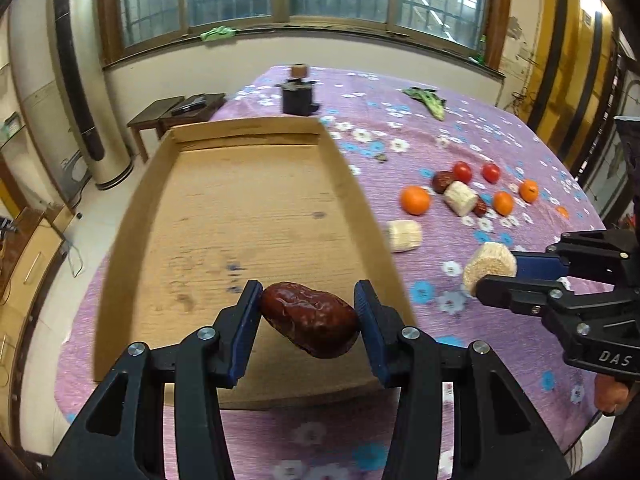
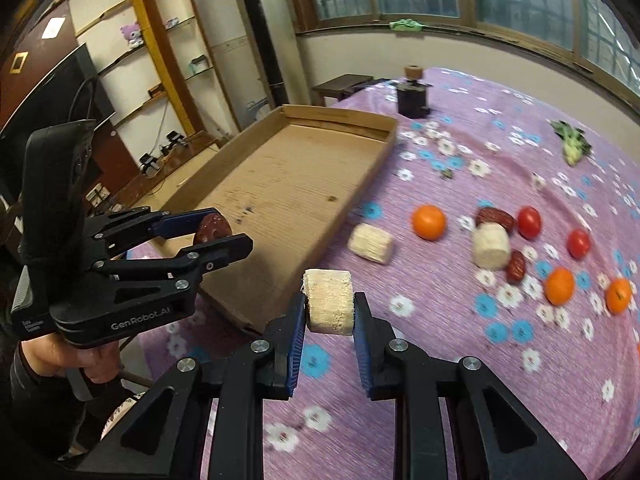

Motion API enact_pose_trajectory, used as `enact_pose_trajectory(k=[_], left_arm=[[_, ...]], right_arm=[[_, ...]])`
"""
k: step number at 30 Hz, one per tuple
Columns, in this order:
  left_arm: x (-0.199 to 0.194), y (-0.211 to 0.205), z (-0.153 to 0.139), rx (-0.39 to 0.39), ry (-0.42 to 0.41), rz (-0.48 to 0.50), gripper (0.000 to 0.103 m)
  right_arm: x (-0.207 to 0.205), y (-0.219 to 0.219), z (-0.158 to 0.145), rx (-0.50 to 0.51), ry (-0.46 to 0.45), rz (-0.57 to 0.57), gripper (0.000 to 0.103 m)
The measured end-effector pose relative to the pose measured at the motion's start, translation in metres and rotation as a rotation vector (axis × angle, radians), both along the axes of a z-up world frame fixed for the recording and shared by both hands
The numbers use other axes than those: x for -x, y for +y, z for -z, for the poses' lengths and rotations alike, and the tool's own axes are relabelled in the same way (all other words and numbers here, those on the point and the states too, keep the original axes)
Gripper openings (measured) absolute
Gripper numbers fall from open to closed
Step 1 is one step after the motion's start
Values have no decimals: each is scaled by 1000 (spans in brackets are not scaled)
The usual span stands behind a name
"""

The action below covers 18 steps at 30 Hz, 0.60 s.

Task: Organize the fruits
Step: 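Carry the red date and beige cube over the cardboard tray with both tools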

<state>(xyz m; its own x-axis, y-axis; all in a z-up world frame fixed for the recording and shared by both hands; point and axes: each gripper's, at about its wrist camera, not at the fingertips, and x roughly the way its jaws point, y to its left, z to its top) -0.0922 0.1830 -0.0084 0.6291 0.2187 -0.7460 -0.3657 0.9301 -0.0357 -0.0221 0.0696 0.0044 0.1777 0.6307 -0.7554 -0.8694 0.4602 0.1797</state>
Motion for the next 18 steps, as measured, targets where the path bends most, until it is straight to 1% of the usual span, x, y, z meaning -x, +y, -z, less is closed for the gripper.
enact_pose_trajectory(k=[3, 8, 14, 18], left_arm=[[7, 16, 0, 3, 0, -33, 46], [13, 32, 4, 2, 11, -58, 46], [16, 48, 13, 18, 26, -81, 46], [16, 56, 17, 20, 40, -83, 46]], right_arm=[[5, 17, -3, -8, 3, -33, 23], [19, 46, -2, -7, 11, -96, 23], [31, 86, 11, 29, 23, -161, 23], [37, 109, 25, 71, 25, -195, 23]])
